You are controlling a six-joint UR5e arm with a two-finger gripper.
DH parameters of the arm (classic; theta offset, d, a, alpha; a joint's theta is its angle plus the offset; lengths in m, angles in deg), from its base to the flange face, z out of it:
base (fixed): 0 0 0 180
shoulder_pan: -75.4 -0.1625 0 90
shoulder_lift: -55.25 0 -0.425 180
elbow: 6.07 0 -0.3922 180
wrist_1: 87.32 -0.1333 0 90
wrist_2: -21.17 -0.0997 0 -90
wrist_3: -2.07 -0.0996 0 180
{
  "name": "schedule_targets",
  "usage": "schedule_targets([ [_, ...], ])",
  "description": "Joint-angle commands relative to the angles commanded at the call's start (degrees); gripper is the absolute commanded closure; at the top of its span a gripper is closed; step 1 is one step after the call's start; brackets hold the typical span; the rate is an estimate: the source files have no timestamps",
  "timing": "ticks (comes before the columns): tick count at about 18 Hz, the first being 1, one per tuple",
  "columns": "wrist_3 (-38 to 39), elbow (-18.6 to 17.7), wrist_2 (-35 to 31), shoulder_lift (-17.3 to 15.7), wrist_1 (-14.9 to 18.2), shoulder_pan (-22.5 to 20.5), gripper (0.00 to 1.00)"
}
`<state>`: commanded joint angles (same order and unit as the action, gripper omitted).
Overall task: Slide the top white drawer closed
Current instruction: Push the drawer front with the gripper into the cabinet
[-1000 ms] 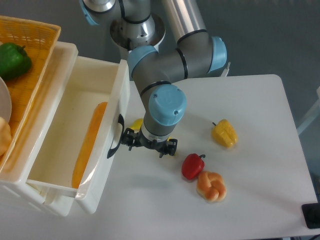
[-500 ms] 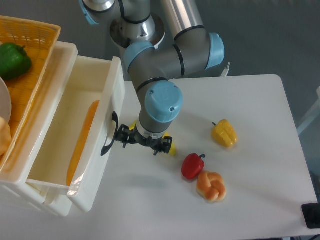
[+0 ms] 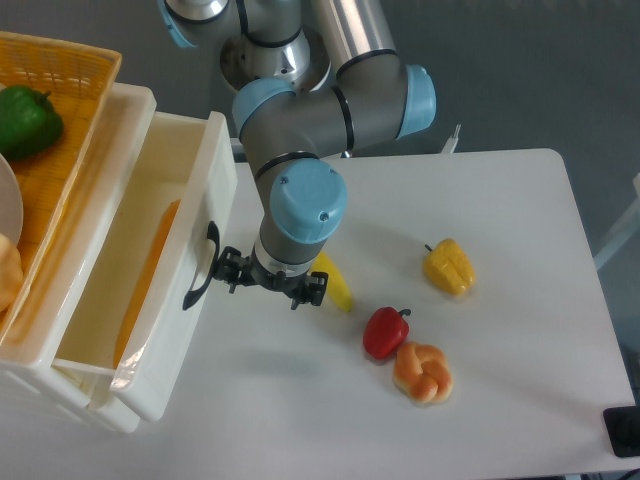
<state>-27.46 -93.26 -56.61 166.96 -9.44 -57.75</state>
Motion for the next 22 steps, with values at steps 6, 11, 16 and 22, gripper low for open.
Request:
schedule_targets([
  [6, 0.44, 0.00, 0.18, 0.00, 0.00, 1.32, 0.00],
  [11, 1.06, 0.09, 0.18, -0.26, -0.09, 2.72, 0.00],
  [16, 1.14, 0.09, 0.18, -0.44, -0.09, 3.69, 0.00],
  [22, 1.76, 0.09, 0.18, -0.35, -0.17, 4.22, 0.00],
])
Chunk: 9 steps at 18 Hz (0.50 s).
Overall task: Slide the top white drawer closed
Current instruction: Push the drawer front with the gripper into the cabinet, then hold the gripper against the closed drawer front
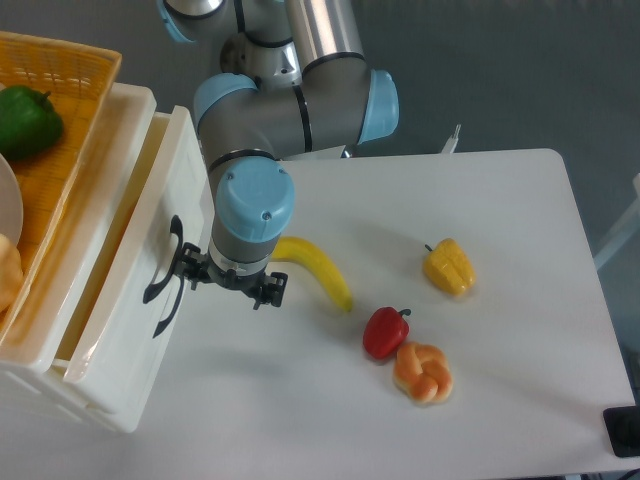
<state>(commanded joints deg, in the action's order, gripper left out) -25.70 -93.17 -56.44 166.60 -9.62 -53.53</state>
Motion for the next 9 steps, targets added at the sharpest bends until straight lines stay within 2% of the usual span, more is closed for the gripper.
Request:
schedule_targets([
  [9, 0.09, 0.00, -0.09, 0.00, 0.09, 0.35, 0.00],
])
